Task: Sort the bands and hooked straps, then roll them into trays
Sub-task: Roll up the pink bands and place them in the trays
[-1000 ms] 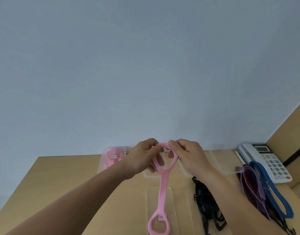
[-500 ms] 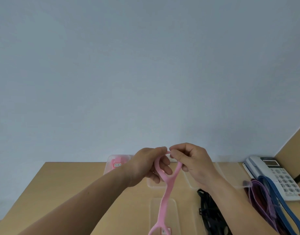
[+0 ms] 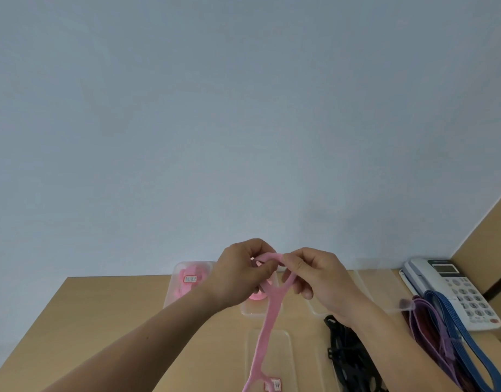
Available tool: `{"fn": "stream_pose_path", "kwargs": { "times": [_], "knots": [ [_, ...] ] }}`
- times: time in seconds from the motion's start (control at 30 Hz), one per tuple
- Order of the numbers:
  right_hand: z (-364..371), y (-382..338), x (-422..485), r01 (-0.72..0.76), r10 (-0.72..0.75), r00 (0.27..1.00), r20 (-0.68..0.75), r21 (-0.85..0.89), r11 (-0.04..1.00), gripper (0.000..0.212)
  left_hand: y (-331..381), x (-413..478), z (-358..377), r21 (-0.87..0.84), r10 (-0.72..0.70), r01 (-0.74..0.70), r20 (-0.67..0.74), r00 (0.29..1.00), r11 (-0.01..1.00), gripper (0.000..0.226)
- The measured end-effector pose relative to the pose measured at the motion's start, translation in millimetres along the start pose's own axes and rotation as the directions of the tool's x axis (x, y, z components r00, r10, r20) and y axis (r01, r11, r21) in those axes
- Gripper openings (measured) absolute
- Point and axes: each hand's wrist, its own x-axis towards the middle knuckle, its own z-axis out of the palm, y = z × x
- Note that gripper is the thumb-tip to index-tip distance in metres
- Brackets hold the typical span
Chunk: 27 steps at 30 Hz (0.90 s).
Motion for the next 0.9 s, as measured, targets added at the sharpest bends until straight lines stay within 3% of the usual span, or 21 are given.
{"fn": "stream_pose_path", "kwargs": {
  "times": [0.1, 0.23, 0.43, 0.53, 0.73, 0.9],
  "knots": [
    [0.2, 1.6, 0.3, 0.061, -0.063, 0.998, -0.026, -0.064, 0.996, 0.017, 1.4, -0.9, 1.5, -0.052, -0.060, 0.063, 0.057, 0.997, 0.997, 0.005],
    [0.6, 3.6, -0.6, 0.115, -0.120, 0.992, -0.049, -0.085, 0.990, 0.015, 5.3, -3.3, -1.1, -0.159, -0.223, 0.263, 0.232, 0.947, 0.952, 0.023],
    [2.9, 5.1, -2.7, 0.140, -0.143, 0.987, -0.069, -0.048, 0.989, 0.014, 9.4, -6.1, -7.4, -0.313, -0.262, 0.382, 0.363, 0.894, 0.870, 0.025],
    [4.1, 3.9, -2.6, 0.159, -0.167, 0.981, -0.100, -0.076, 0.984, 0.021, 13.2, -5.7, -6.7, -0.339, -0.266, 0.393, 0.364, 0.892, 0.855, 0.039],
    [5.1, 5.3, -4.8, 0.171, -0.181, 0.978, -0.103, -0.095, 0.981, 0.026, 12.7, -6.8, -5.7, -0.328, -0.250, 0.343, 0.295, 0.922, 0.880, 0.016],
    [6.6, 4.1, -7.6, 0.162, -0.168, 0.982, -0.088, -0.064, 0.985, 0.026, 13.3, -10.6, -5.8, -0.277, -0.247, 0.319, 0.266, 0.932, 0.906, 0.022]
  ]
}}
